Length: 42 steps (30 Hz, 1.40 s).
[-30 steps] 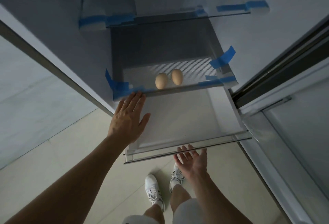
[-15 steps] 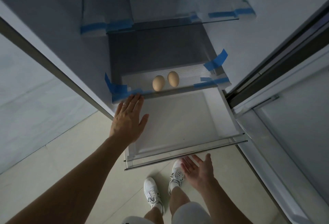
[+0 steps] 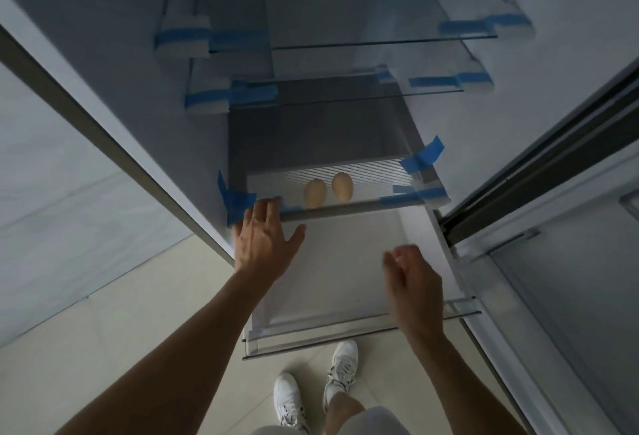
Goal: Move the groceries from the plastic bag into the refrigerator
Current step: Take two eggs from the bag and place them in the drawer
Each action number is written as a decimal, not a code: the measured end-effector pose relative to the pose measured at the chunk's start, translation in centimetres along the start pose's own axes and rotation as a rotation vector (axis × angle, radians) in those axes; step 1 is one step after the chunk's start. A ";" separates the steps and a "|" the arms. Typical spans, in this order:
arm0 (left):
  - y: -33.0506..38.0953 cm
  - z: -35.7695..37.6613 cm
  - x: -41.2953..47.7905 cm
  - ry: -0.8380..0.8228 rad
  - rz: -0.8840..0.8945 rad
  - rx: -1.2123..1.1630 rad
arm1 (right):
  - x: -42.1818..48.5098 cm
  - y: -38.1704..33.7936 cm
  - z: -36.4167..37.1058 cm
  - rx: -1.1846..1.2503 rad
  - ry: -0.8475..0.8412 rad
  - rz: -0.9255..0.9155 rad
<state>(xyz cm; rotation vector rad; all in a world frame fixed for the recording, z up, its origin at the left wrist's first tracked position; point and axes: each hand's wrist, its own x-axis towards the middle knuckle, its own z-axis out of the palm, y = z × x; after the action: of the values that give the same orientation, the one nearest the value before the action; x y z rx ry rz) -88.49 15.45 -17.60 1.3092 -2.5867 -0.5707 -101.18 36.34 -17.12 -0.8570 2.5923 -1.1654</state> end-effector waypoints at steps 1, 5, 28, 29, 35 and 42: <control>0.3 0.1 0.5 0.002 -0.007 -0.005 | 1.8 -0.8 0.4 -0.039 -0.012 -0.021; 2.0 1.2 2.4 0.009 -0.005 -0.062 | 8.3 -4.0 2.6 -0.198 -0.070 -0.100; 4.0 2.5 5.9 0.088 -0.056 -0.170 | 14.4 -3.0 8.4 -0.564 -0.158 -0.350; 3.8 2.2 5.5 0.101 -0.047 -0.198 | 14.4 -3.0 8.4 -0.564 -0.150 -0.369; 3.6 0.1 1.3 0.168 0.083 -0.355 | 11.9 -3.2 6.0 -0.206 -0.203 -0.324; 2.6 1.0 -5.3 0.024 0.064 -0.520 | 6.0 0.1 2.8 0.069 -0.366 -0.358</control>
<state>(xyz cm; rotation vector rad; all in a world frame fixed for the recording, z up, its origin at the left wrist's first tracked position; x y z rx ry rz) -87.63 21.38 -17.36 1.0425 -2.2269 -1.1114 -105.05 31.22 -18.66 -1.4115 2.1494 -1.0471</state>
